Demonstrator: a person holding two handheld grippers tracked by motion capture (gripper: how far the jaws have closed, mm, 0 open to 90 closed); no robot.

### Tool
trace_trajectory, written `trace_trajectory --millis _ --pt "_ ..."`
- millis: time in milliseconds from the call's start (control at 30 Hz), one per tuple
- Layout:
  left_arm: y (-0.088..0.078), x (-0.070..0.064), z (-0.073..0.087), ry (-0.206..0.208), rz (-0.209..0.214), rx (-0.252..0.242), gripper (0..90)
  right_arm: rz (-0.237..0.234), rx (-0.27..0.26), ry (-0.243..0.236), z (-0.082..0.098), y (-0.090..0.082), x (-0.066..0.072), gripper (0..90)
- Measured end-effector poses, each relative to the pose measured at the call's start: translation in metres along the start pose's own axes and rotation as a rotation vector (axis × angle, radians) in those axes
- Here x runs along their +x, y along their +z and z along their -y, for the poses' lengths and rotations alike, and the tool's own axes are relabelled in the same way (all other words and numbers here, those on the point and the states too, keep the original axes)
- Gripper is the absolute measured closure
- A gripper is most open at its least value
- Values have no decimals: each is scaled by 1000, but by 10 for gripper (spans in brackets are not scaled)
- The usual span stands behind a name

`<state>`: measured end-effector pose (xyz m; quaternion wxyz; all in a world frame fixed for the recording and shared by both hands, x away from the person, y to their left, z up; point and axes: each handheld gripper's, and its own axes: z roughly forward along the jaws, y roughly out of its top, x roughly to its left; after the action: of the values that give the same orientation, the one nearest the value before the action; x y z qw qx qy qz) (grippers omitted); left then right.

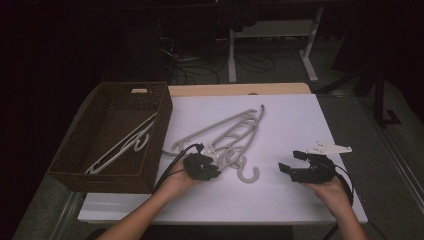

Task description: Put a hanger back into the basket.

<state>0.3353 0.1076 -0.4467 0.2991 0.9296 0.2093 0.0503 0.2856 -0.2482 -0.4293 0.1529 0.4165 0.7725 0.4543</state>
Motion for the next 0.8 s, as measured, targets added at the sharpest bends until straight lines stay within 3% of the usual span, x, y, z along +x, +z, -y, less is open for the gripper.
trace_trajectory --millis 367,467,800 --pt "-1 4 -1 -8 16 -1 824 -3 5 -1 0 2 1 235" --pt "-5 5 -3 -32 46 -28 824 -4 3 0 0 1 1 235" --pt "-58 5 -23 -79 56 -133 825 -5 1 2 0 1 0 235"
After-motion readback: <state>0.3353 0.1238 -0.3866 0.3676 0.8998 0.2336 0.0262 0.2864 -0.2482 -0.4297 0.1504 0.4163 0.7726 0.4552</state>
